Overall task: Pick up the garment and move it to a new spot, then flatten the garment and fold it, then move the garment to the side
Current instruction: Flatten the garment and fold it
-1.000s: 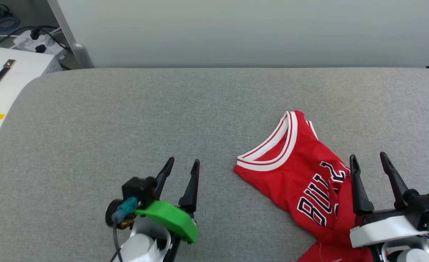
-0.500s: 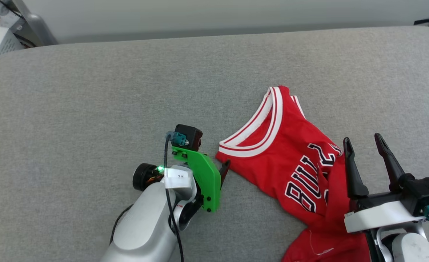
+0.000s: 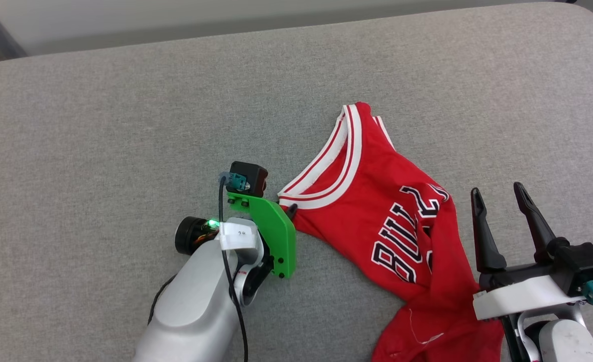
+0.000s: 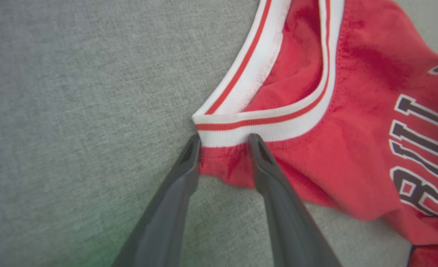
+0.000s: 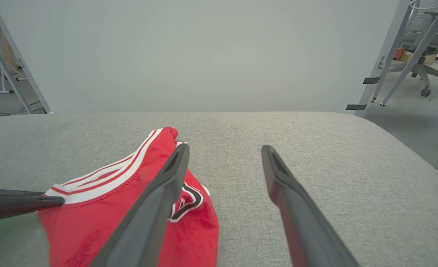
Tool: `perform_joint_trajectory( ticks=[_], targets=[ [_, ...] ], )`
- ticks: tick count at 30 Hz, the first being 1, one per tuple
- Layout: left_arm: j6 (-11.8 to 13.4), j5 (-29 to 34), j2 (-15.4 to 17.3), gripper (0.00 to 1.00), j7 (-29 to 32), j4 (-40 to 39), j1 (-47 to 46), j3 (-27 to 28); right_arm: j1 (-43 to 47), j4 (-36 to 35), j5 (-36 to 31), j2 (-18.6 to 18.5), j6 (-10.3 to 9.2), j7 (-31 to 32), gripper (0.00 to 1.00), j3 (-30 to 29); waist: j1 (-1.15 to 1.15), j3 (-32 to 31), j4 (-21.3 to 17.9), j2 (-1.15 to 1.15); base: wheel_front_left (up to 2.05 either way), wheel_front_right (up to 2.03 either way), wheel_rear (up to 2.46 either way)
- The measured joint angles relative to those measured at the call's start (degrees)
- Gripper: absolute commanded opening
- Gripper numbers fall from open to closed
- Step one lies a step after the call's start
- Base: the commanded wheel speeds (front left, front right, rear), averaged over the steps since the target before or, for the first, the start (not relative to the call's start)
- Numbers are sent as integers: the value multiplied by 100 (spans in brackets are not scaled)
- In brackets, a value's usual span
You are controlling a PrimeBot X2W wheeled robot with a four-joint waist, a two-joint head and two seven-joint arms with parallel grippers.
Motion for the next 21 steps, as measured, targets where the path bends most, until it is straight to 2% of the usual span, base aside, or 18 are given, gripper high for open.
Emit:
perform_joint_trajectory(
  ticks=[6, 11, 13, 14, 21],
  targets=[
    [-11, -25, 31, 0, -851, 14, 169, 141, 4, 47, -2, 3, 0, 0, 100, -57, 0, -189, 67, 0, 0, 0, 0],
    [2, -144, 259, 0, -1394, -456, 546, 445, 94, 73, -4, 5, 0, 0, 100, -114, 0, -480, 240, 0, 0, 0, 0],
    [109, -177, 444, 0, -1504, -784, 730, 583, 181, 82, -3, 9, 0, 0, 100, -138, 0, -617, 341, 0, 0, 0, 0],
    [282, -177, 743, 0, -1526, -1287, 931, 756, 281, 102, -1, 10, 0, 0, 100, -152, 0, -779, 512, 0, 0, 0, 0],
    [664, 31, 1386, 0, -1188, -2343, 1043, 1035, 298, 105, 27, 18, 0, 0, 100, -101, 0, -1053, 851, 0, 0, 0, 0]
  ],
)
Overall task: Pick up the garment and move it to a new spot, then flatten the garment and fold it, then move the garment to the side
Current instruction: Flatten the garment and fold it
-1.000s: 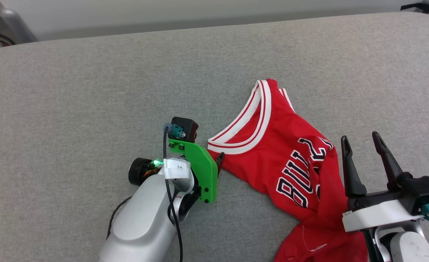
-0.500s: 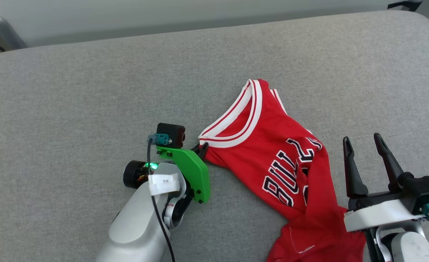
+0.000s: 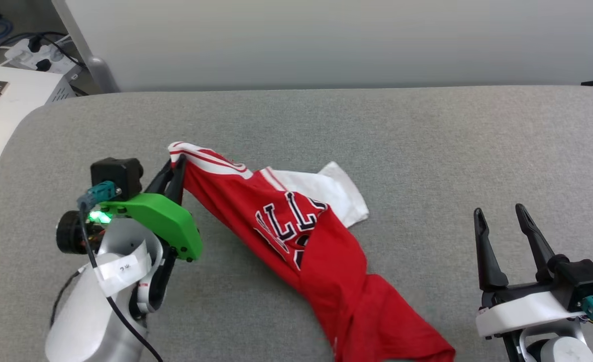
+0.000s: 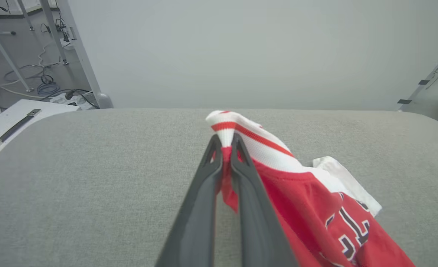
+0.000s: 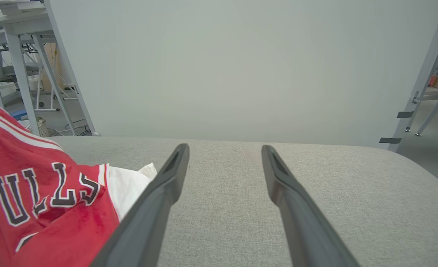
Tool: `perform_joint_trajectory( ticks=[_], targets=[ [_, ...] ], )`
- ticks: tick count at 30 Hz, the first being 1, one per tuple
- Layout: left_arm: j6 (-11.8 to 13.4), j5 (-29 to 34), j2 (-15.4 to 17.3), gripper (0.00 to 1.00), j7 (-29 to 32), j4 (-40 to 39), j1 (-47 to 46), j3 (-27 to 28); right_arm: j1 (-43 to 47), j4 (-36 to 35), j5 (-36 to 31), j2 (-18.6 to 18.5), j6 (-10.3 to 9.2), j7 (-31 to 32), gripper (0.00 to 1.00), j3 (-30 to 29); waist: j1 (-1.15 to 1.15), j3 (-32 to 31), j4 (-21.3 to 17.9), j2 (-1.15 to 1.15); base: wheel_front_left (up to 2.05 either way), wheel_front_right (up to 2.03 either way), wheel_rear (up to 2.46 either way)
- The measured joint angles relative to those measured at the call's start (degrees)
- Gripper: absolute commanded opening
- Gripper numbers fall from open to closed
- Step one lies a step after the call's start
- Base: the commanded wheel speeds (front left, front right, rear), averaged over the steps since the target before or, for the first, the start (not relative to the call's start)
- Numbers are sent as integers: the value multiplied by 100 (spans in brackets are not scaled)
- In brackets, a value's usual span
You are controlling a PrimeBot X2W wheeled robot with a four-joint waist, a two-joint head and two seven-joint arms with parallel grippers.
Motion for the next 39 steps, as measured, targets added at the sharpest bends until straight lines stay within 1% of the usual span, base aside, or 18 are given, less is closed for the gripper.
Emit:
perform_joint_trajectory(
  ticks=[4, 7, 10, 13, 17, 18, 19, 20, 21, 26, 30, 33, 35, 39],
  targets=[
    [162, 198, 258, 0, 241, -124, -5, -7, -2, 8, 54, 4, 0, 0, 100, 24, 0, -26, 0, 0, 0, 0, 0],
    [203, 312, 268, 0, 431, 56, -15, -156, -4, 24, 90, 3, 0, 0, 100, 26, 0, 21, -71, 0, 0, 0, 0],
    [216, 383, 219, 0, 627, 509, -16, -342, -14, 51, 93, 3, 0, 0, 100, 41, 0, 111, -186, 0, 0, 0, 0],
    [197, 371, 80, 0, 661, 1024, -16, -471, -25, 59, 93, 4, 0, 0, 100, 46, 0, 222, -302, 0, 0, 0, 0],
    [19, 319, -130, 0, 553, 1602, -27, -631, -53, 66, 92, 2, 0, 0, 100, 26, 0, 371, -415, 0, 0, 0, 0],
    [-30, 305, -188, 7, 506, 1727, -40, -649, -58, 68, 91, 2, 0, 0, 100, 13, 0, 402, -433, 0, 0, 0, 0],
    [-56, 292, -237, 29, 467, 1828, -55, -659, -60, 69, 90, 2, 0, 0, 100, 3, 0, 423, -443, 0, 0, 0, 0],
    [-92, 292, -281, 71, 431, 1947, -85, -690, -64, 71, 88, 3, 0, 0, 100, -14, 0, 443, -446, 0, 0, 0, 0],
    [-120, 292, -309, 100, 387, 2053, -121, -731, -64, 79, 79, 2, 0, 0, 100, -31, 0, 450, -437, 0, 0, 0, 0],
    [-226, 257, -483, 100, 16, 2351, -246, -773, -64, 86, 26, 2, 0, 0, 100, -70, 0, 401, -318, 0, 0, 0, 0],
    [-276, 240, -517, 100, -374, 2347, -292, -737, -64, 81, -14, 3, 0, 0, 100, -112, 0, 292, -159, 0, 0, 0, 0],
    [-297, 230, -516, 100, -625, 2161, -304, -699, -60, 74, -18, 3, 0, 0, 100, -157, 0, 192, -33, 0, 0, 0, 0],
    [-409, 213, -491, 100, -783, 1923, -302, -700, -50, 63, -25, 2, 0, 0, 100, -182, 0, 119, 64, 0, 0, 0, 0],
    [-412, 204, -363, 100, -1022, 1376, -233, -639, -2, 25, -53, -1, 0, 0, 100, -205, 0, -9, 246, 0, 0, 0, 0]
  ],
)
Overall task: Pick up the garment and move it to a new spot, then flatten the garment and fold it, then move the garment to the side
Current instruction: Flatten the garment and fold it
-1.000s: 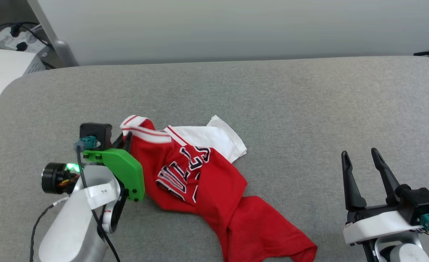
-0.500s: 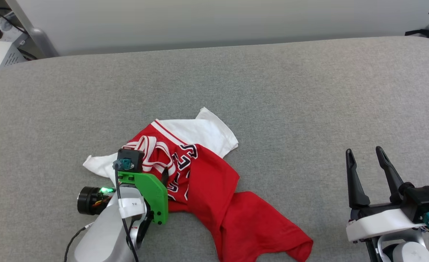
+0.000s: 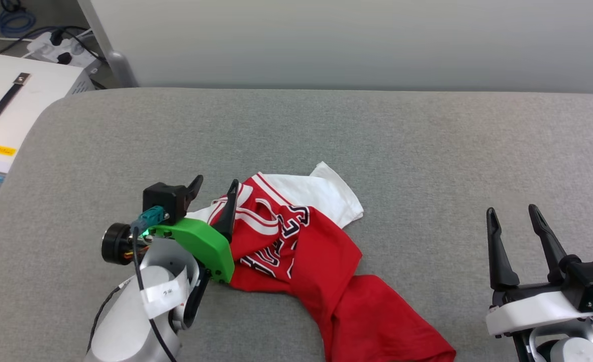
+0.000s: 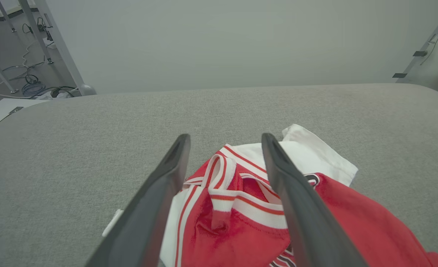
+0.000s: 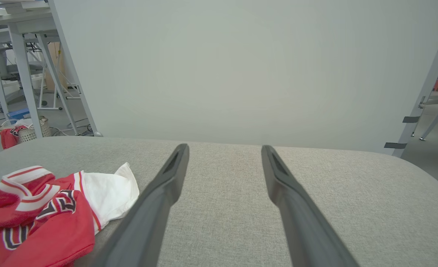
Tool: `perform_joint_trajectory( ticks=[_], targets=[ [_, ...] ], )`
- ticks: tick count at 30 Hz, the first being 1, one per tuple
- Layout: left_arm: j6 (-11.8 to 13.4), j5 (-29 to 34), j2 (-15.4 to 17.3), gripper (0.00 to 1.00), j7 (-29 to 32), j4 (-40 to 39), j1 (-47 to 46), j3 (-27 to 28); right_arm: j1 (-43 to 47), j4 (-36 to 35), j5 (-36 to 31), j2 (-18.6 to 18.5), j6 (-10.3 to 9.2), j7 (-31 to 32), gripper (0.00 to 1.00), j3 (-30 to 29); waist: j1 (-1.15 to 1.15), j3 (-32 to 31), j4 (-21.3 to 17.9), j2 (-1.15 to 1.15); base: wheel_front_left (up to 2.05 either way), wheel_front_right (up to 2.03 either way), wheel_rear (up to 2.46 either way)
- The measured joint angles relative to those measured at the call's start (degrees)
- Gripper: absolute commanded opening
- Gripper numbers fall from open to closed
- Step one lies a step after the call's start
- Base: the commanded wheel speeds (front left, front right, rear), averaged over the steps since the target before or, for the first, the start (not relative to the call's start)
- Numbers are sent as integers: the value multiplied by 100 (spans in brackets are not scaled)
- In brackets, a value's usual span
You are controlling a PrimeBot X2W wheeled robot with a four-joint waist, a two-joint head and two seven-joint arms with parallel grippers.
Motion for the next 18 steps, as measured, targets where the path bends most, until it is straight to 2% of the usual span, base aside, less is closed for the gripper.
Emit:
perform_joint_trajectory(
  ticks=[5, 11, 14, 18],
  targets=[
    [38, 70, 315, 100, -394, -772, 410, 47, 77, -20, -4, -89, 0, 0, 100, -12, 0, -133, 261, 0, 0, 0, 0],
    [-70, -67, 386, 100, -881, -1422, 1139, 144, 122, -10, -4, -224, 0, 18, 100, 26, 0, -178, 567, 0, 0, 0, 0],
    [-71, -76, 379, 100, -991, -1607, 1313, 129, 120, -36, 14, -374, 0, 296, 100, 104, 0, -143, 723, 0, 0, 0, 0],
    [-87, -26, 294, 100, -1044, -1674, 1328, 14, -49, -73, 257, -706, 0, 1195, 100, 307, 0, -26, 937, 0, 0, 0, 0]
  ],
)
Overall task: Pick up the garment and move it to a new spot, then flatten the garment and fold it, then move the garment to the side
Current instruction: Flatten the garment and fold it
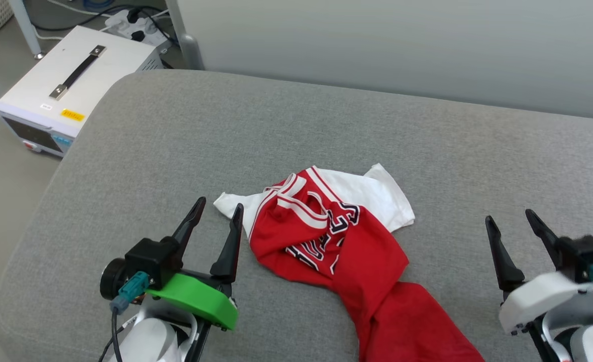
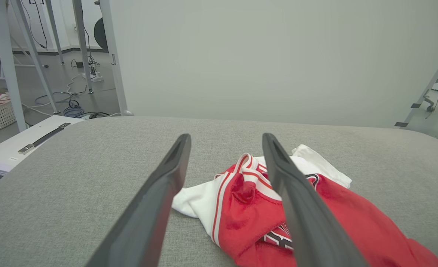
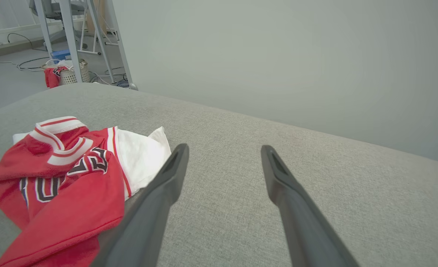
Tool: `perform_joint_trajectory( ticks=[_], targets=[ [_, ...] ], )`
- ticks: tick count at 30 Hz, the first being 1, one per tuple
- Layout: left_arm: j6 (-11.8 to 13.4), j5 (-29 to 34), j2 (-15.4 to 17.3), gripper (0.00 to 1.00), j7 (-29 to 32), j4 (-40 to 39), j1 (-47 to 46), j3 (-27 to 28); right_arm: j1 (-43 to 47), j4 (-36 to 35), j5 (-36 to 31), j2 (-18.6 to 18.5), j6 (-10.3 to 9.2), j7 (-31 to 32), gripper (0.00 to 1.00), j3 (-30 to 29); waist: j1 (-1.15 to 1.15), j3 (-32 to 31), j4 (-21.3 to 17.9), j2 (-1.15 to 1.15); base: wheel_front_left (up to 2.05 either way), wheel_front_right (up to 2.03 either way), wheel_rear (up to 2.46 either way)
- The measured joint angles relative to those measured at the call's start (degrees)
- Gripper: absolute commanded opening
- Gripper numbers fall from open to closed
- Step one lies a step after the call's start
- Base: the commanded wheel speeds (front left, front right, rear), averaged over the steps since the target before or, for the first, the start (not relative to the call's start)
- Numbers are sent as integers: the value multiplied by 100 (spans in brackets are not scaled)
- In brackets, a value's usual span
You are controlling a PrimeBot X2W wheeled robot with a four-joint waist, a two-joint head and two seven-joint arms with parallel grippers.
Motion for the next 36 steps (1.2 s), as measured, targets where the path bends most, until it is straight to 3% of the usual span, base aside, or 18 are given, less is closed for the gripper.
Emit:
perform_joint_trajectory(
  ticks=[6, 13, 16, 28, 29, 30, 31, 36],
  targets=[
    [-36, 73, -202, 100, -49, 67, -113, -119, -1033, 149, 521, -781, 0, 2111, 100, 658, 0, 284, 315, 0, 0, 0, 0],
    [-126, 88, -383, 100, -71, 236, -297, -159, -2243, 844, 1351, -1193, 0, 3947, 100, 1359, 0, 590, 740, 0, 0, 0, 0],
    [-180, 131, -536, 100, -112, 345, -387, -158, -2766, 1491, 1533, -1324, 0, 4630, 100, 1657, 0, 774, 1086, 0, 0, 0, 0],
    [-344, 249, -772, 100, -114, 430, -424, 0, -3257, 2513, 1601, -1412, -1, 4843, 100, 1925, 0, 1117, 1732, 0, 0, 0, 0],
    [-354, 271, -777, 100, -114, 441, -423, 15, -3260, 2563, 1603, -1413, -2, 4808, 46, 1933, 0, 1130, 1759, 0, 0, 0, 0],
    [-359, 288, -783, 100, -114, 449, -421, 34, -3260, 2607, 1603, -1419, -2, 4740, 33, 1941, 0, 1132, 1774, 0, 0, 0, 0],
    [-363, 289, -786, 100, -114, 459, -418, 49, -3259, 2636, 1606, -1418, -2, 4668, 0, 1947, 0, 1125, 1775, 0, 0, 0, 0],
    [-394, 349, -767, 100, -114, 492, -403, 154, -3248, 2769, 1641, -1391, 0, 4219, 0, 1959, 0, 1043, 1671, 0, 0, 0, 0]
  ],
)
